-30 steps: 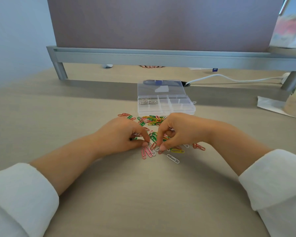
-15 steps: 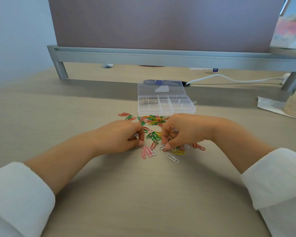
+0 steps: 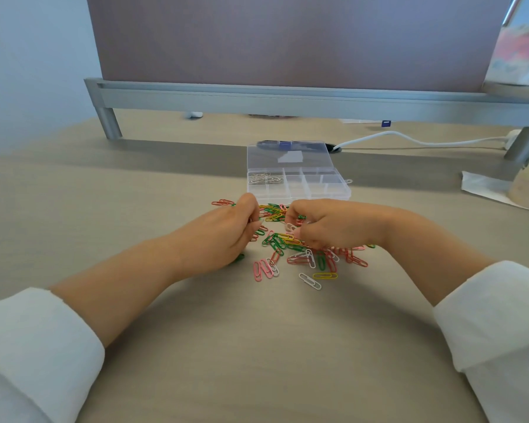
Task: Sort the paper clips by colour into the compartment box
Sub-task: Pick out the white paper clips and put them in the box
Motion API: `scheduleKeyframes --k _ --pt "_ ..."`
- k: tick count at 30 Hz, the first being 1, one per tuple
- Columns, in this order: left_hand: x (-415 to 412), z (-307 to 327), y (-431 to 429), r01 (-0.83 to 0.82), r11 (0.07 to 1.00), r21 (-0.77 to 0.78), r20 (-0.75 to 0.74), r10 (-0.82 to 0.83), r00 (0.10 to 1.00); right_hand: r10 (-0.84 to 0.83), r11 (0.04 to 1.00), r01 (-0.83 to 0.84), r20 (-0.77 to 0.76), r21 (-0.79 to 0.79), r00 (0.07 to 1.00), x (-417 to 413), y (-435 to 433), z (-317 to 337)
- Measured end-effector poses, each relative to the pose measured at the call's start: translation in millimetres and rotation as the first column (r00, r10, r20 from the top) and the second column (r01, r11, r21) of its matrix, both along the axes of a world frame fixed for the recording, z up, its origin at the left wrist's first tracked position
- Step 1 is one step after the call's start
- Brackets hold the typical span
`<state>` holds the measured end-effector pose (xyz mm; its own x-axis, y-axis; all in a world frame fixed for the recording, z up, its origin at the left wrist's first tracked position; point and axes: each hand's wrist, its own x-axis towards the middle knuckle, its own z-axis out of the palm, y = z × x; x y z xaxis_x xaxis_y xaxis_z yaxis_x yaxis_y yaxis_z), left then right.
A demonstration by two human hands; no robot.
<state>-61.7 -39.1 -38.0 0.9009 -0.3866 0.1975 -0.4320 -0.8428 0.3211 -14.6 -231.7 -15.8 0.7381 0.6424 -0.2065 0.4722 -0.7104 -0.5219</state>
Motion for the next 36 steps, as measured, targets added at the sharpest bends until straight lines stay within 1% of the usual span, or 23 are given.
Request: scheduleKeyframes --k 3,6,9,11,12,14,16,19,22,24,26,28,29,34,36 --pt "1.6 -2.0 -0.4 0.018 0.998 -0.059 -0.025 -0.019 1.000 -0.049 0.995 0.055 -0.077 0.083 0.996 3.2 0.5 -0.3" --pt "2.1 -3.2 0.3 0.056 0.994 -0.090 -0.028 -0.059 0.998 -0.061 0.992 0.070 -0.088 0.106 0.994 5.2 0.8 -0.3" --pt "0.8 -2.2 -2.0 0.084 0.979 -0.185 -0.048 -0.095 0.994 -0.052 0.996 0.057 -0.068 0.069 0.996 6.3 0.2 -3.0" --pt "0.4 -0.2 -4.4 0.055 0.967 -0.249 -0.091 -0.080 0.993 -0.056 0.998 0.058 -0.063 0.035 0.996 6.8 -1.6 -3.7" --pt "0.2 1.0 -5.4 0.034 0.967 -0.251 -0.114 -0.064 0.991 -0.056 0.998 0.058 -0.067 0.034 0.996 6.9 -2.4 -3.2" --pt "0.0 0.9 -6.2 0.030 0.982 -0.186 -0.126 -0.054 0.991 -0.044 0.998 0.046 -0.042 0.035 0.998 6.7 -3.7 -1.8" --pt "0.7 -1.7 -5.5 0.040 0.991 -0.126 -0.095 -0.053 0.994 -0.042 0.999 0.042 0.029 0.012 0.999 6.5 -3.8 0.1" --pt "1.9 -3.5 -4.7 0.055 0.990 -0.133 -0.059 -0.063 0.996 -0.063 0.998 0.065 0.106 -0.020 0.992 4.5 -2.9 3.0" --pt "2.0 -2.9 -3.7 0.082 0.987 -0.140 -0.105 -0.097 0.990 -0.082 0.997 0.083 0.104 0.003 0.991 1.7 -1.6 4.6" --pt "1.8 -3.7 -2.0 0.112 0.984 -0.141 -0.121 -0.130 0.984 -0.068 0.997 0.070 0.115 -0.013 0.991 1.8 -1.6 4.5" --pt "1.0 -2.8 -1.5 0.152 0.983 -0.101 -0.081 -0.160 0.984 -0.028 0.994 0.044 0.156 -0.104 0.987 2.3 -3.1 4.5" --pt "1.5 -2.2 1.0 0.167 0.986 -0.026 -0.036 -0.167 0.985 0.021 0.977 0.019 0.183 -0.214 0.983 2.6 -3.9 4.2" --pt "2.3 -2.4 2.4 0.177 0.984 0.013 -0.022 -0.177 0.984 0.032 0.971 0.012 0.180 -0.240 0.983 2.0 -4.1 4.1" --pt "3.7 1.5 4.0 0.158 0.982 0.101 -0.027 -0.156 0.987 0.047 0.985 -0.017 0.170 -0.174 0.984 0.7 -2.3 2.5" --pt "3.8 3.6 6.1 0.144 0.976 0.164 -0.016 -0.144 0.990 0.046 0.990 -0.022 0.170 -0.140 0.984 1.8 -2.8 2.6"
